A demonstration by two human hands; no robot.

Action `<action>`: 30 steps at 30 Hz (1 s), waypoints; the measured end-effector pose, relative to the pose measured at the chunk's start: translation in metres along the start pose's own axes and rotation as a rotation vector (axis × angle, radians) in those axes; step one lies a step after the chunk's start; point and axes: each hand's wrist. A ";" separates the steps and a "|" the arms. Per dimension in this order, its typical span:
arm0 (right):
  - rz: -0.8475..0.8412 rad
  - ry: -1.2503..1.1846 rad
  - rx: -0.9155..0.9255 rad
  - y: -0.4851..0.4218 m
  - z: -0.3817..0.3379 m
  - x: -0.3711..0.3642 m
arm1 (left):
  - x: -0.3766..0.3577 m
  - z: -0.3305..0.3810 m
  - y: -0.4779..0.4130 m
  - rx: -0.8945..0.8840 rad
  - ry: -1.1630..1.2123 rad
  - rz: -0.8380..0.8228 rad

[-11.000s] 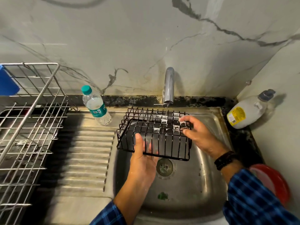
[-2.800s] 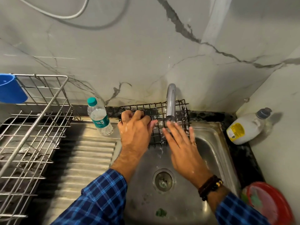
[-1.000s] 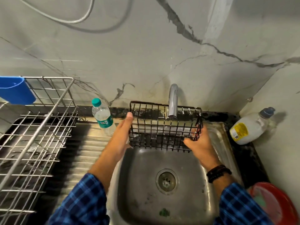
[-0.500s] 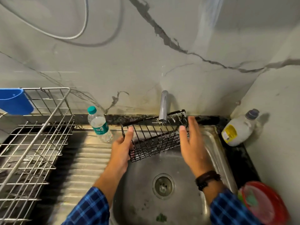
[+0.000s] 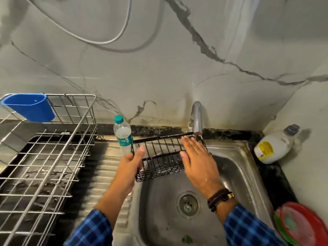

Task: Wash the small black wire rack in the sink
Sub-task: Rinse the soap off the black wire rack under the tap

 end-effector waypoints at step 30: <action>-0.118 0.117 0.051 -0.008 -0.041 0.026 | -0.030 -0.012 -0.009 0.014 0.168 -0.175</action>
Point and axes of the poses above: each hand's wrist, its own y-axis away from the middle knuckle, its own x-axis out of the back of the hand, z = x × y, and after that the axes turned 3 degrees about x, right-handed
